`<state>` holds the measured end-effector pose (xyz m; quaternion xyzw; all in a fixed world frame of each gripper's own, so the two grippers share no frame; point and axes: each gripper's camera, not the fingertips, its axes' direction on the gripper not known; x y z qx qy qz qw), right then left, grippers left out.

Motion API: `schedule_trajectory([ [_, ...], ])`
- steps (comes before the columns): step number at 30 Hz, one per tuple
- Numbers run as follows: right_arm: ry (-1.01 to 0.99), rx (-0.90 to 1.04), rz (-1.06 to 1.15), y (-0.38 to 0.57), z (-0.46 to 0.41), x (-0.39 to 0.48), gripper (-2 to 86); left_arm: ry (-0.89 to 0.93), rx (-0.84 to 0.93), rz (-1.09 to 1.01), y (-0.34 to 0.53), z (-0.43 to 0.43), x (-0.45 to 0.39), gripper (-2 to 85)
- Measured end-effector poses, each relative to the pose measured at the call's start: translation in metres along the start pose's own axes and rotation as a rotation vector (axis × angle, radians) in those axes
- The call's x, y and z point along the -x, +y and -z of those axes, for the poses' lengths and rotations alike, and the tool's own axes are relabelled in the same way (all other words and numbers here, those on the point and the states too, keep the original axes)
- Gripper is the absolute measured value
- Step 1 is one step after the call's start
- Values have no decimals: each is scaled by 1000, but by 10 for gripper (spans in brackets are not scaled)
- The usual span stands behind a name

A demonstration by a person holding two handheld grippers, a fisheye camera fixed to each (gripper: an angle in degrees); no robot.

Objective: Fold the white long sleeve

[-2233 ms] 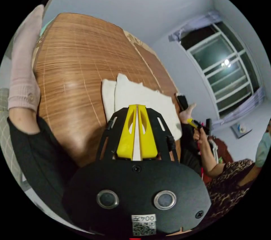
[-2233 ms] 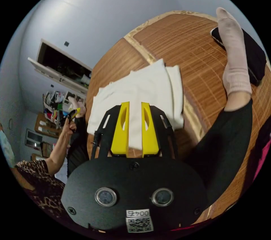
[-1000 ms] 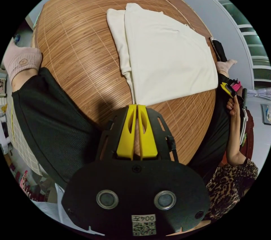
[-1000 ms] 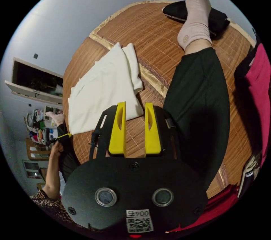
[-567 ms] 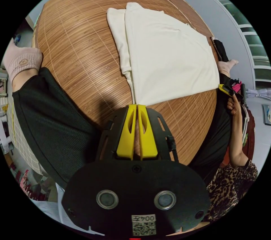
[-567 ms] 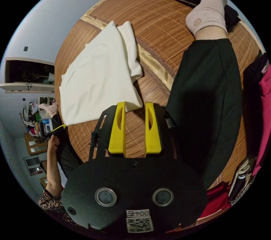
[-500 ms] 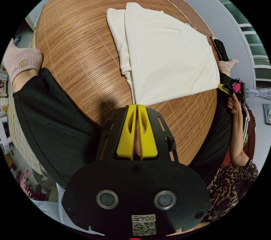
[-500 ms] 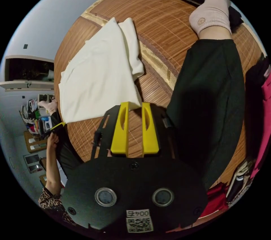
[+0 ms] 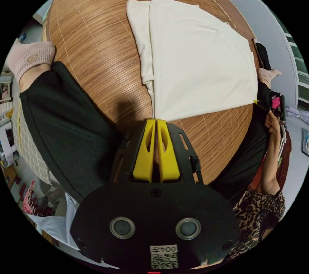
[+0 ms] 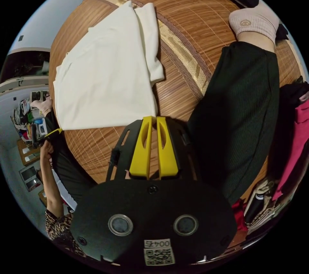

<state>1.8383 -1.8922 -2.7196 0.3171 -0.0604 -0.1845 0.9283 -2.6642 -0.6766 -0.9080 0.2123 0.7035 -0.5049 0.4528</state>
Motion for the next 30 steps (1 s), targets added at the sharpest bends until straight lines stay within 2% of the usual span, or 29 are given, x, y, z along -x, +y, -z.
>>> schedule_trajectory([
  [5, 18, 63, 8, 12, 0, 2, 60, -11, 15, -4, 21, 5, 6, 39],
  [8, 84, -29, 51, 34, 22, 8, 64, -83, -30, -38, 49, 24, 4, 60],
  [11, 98, -250, 152, 64, 49, 26, 67, -44, -252, -89, 81, 56, -4, 72],
  [13, 57, -395, 245, 77, 56, 47, 77, 12, -461, -138, 96, 69, -19, 82],
  [16, 69, -513, 320, 79, 42, 78, 89, 14, -577, -160, 91, 58, -40, 104],
  [22, 143, -581, 402, 69, -5, 118, 124, -117, -777, -131, 83, 24, -64, 143],
  [27, 216, -587, 381, 59, -35, 119, 147, -178, -619, -157, 59, -21, -60, 169],
  [30, 169, -569, 361, 57, -45, 110, 149, -190, -638, -164, 65, -25, -58, 172],
])
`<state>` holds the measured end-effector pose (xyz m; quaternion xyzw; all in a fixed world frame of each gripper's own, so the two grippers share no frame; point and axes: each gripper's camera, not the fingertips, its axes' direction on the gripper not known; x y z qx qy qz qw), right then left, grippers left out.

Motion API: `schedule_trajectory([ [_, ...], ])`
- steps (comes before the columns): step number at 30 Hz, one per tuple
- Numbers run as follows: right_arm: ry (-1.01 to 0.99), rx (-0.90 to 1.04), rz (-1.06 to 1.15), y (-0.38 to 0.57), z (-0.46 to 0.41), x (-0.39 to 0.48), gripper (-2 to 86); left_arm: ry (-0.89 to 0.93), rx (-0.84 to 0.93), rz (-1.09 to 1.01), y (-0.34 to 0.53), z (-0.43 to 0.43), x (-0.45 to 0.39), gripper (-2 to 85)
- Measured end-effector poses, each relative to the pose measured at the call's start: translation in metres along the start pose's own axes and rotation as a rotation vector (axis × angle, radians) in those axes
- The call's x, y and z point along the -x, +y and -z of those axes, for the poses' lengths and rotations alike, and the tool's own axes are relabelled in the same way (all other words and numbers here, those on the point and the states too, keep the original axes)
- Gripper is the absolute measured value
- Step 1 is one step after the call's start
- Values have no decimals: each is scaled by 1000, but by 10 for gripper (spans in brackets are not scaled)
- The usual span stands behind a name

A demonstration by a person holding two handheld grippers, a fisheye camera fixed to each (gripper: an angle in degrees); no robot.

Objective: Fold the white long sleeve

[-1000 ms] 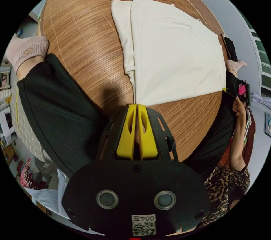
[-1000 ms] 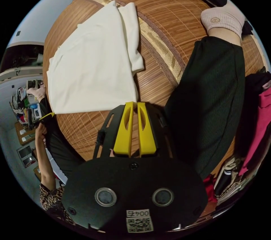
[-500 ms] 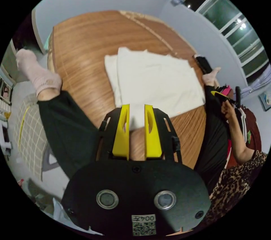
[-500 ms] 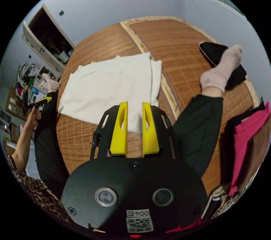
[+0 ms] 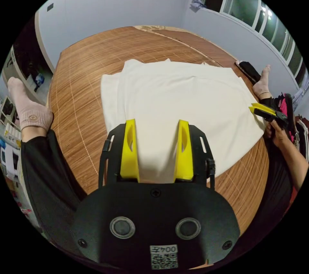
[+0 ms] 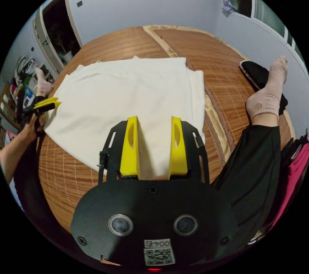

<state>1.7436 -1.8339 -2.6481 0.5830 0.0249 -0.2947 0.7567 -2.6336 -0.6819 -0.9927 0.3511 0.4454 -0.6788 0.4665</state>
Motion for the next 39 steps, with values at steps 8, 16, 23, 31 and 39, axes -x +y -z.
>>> schedule_trajectory([
  [8, 9, 5, -6, -1, -3, 2, 141, -3, 20, -32, 7, -2, 6, 173],
  [16, -22, 58, -34, 16, 5, 1, 142, 16, 30, -45, 39, 11, 23, 176],
  [23, -19, 91, -52, 22, 20, -7, 142, 30, 59, -79, 36, 24, 32, 204],
  [31, -119, -27, -58, -33, 39, -65, 99, 126, -71, -22, -19, 36, 79, 196],
  [39, -267, 17, -188, -89, -9, -133, 74, 115, -69, 54, -40, -22, 120, 182],
])
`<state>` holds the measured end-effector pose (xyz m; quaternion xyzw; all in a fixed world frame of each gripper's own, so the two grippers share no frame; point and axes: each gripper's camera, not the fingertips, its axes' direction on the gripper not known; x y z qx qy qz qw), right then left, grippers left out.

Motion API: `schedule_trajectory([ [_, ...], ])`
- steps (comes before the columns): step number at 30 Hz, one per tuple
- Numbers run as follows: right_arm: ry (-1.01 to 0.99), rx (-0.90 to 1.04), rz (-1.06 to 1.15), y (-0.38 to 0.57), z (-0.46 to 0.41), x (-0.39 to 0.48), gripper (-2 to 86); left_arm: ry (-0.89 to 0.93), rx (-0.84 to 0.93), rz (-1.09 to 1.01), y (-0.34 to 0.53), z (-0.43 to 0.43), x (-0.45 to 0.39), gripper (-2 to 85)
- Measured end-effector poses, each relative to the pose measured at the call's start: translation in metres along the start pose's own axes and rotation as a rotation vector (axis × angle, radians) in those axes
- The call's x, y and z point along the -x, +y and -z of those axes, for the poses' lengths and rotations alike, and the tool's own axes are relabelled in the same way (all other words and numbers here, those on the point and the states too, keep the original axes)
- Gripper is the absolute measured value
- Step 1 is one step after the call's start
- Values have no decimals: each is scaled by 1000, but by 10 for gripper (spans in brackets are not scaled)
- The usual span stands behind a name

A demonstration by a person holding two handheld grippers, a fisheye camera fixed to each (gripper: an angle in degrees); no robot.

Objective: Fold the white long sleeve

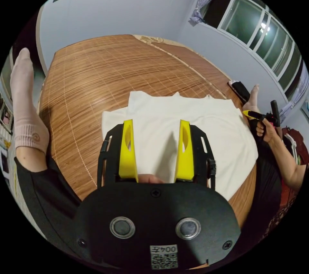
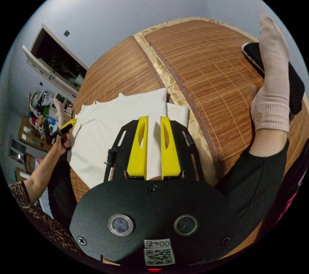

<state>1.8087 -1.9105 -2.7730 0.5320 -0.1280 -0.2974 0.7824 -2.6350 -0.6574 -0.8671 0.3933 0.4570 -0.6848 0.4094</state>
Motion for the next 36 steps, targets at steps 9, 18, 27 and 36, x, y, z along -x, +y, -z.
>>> schedule_trajectory([
  [9, -146, 30, -130, -21, -20, -63, 85, 34, -3, 73, -2, -12, 31, 156],
  [18, -125, 21, -80, -34, -28, -55, 13, 31, -10, 97, -7, -20, 44, 143],
  [27, 72, -44, -2, -44, -18, -35, 60, -18, 4, 58, -14, -31, 34, 146],
  [36, 168, 11, 176, -63, -59, 11, 85, -27, 7, 55, -19, -41, 28, 147],
])
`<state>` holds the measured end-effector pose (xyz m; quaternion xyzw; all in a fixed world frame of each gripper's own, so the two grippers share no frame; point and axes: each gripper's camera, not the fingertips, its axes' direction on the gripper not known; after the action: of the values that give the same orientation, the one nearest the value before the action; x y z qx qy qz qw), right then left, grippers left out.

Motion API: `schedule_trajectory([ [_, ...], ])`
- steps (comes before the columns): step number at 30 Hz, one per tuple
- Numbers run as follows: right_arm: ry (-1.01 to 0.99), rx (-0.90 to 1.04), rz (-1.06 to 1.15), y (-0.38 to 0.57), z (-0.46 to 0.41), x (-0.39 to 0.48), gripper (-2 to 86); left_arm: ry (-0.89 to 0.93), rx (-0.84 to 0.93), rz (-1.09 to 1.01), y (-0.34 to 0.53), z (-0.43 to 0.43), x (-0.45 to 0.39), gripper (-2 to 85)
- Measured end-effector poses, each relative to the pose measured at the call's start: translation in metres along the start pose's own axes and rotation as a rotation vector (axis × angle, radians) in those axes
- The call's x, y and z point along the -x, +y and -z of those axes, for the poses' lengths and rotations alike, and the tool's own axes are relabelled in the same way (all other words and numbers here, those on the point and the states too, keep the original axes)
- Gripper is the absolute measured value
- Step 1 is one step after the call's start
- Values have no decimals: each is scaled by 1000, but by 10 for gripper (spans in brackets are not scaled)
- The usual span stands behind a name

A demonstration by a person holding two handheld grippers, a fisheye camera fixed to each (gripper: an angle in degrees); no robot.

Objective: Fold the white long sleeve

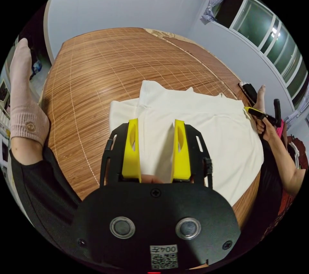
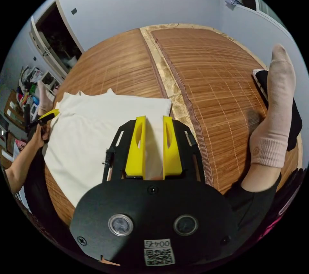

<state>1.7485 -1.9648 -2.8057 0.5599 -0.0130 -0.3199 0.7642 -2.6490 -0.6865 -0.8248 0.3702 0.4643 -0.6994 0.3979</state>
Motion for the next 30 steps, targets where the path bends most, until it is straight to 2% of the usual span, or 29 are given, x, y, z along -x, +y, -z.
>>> schedule_trajectory([
  [11, -26, -9, -23, -2, -6, -10, 104, -7, 1, -5, -1, -11, -17, 147],
  [17, -28, -1, -35, -1, 36, -28, 104, 3, -1, 9, 0, -17, -27, 144],
  [23, -248, 199, 101, 27, 49, -27, 80, 5, -1, 14, 3, -23, -42, 142],
  [27, -148, 410, 203, 45, 20, -19, 78, 1, -2, 11, 6, -26, -57, 141],
  [30, -189, 384, 149, 48, 23, -36, 67, 10, -4, 26, 9, -29, -65, 140],
])
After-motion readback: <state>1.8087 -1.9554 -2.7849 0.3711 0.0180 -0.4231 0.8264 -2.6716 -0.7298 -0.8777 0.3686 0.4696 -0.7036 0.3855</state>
